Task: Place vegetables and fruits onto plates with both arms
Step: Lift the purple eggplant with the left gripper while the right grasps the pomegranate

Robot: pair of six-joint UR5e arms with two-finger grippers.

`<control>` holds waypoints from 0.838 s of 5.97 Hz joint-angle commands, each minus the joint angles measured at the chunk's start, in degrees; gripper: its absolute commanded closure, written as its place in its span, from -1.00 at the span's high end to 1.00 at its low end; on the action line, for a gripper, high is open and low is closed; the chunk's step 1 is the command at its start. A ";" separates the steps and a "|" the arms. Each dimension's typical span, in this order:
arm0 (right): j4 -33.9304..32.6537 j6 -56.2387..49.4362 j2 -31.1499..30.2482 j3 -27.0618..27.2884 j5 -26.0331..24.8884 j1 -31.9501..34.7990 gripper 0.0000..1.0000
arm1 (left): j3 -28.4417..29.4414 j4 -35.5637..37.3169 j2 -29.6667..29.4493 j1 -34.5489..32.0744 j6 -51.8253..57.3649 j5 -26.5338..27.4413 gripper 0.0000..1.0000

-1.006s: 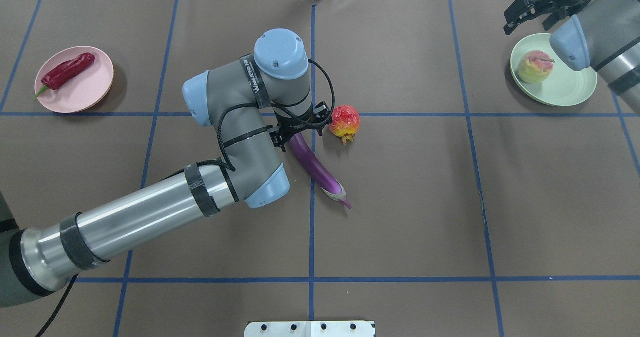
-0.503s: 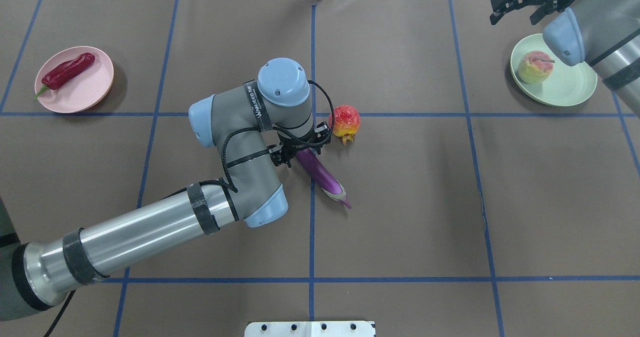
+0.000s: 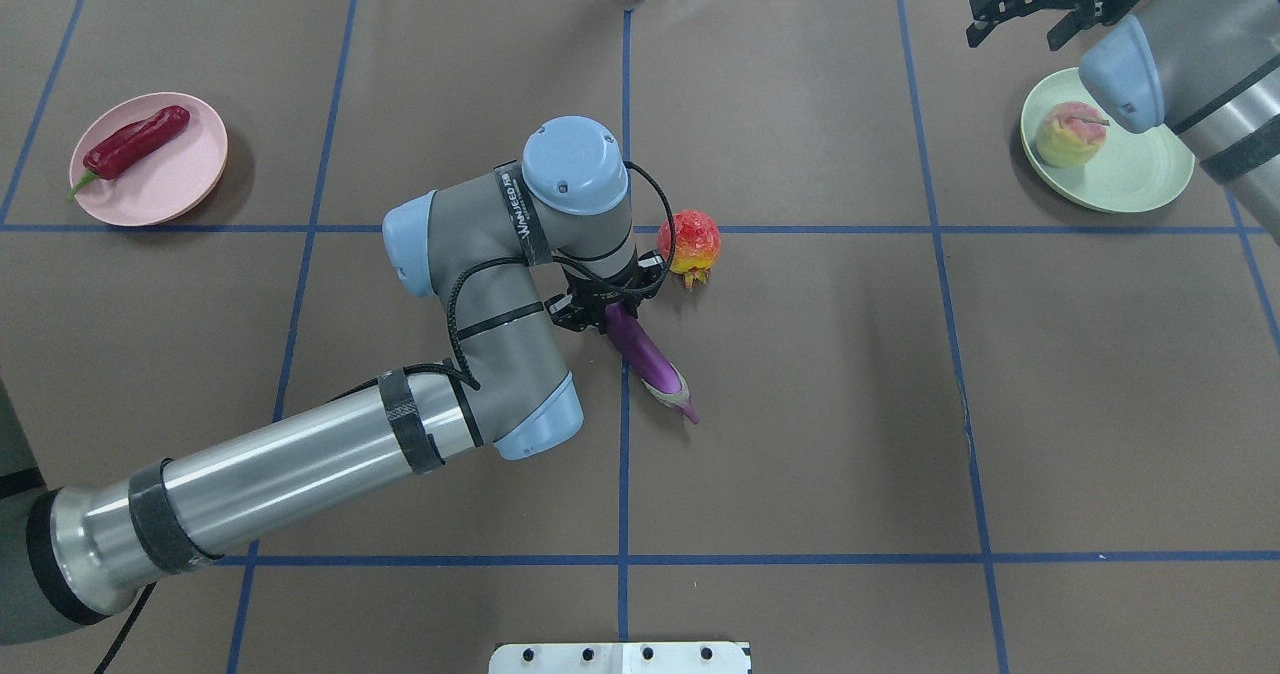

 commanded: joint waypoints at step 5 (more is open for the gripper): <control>2.98 24.02 8.96 -1.97 -12.97 -16.98 0.98 | -8.58 16.07 5.13 -16.33 22.53 -4.83 -1.00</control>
